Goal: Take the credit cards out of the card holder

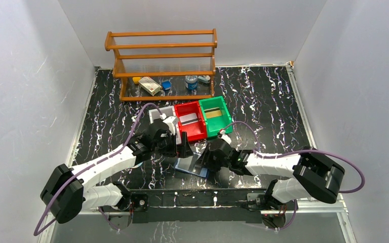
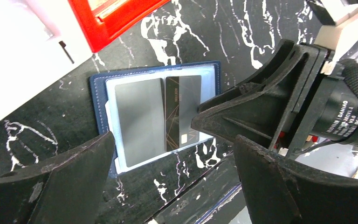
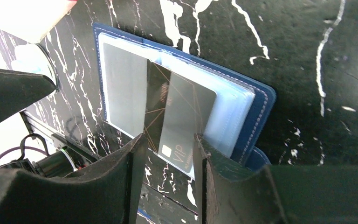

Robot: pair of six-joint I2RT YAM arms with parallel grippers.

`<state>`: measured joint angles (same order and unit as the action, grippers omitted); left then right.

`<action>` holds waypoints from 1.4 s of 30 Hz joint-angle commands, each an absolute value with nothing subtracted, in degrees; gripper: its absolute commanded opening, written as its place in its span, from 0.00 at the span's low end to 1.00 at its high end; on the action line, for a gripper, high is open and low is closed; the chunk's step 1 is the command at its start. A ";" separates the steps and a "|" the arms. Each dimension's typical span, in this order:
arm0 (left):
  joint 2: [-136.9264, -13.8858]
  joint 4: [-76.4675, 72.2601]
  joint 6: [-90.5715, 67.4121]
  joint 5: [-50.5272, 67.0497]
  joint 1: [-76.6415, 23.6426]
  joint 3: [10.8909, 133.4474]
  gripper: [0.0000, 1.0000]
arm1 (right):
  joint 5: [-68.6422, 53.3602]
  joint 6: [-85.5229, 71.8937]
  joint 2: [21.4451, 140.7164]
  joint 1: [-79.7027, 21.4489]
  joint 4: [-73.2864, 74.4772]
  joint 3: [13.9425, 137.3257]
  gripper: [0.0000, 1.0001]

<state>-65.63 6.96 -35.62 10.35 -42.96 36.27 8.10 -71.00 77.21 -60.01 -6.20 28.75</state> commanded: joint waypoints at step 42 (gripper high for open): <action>-82.48 -8.11 -40.67 29.52 -42.54 33.51 0.44 | 9.15 -74.62 72.21 -58.27 -8.33 17.09 0.50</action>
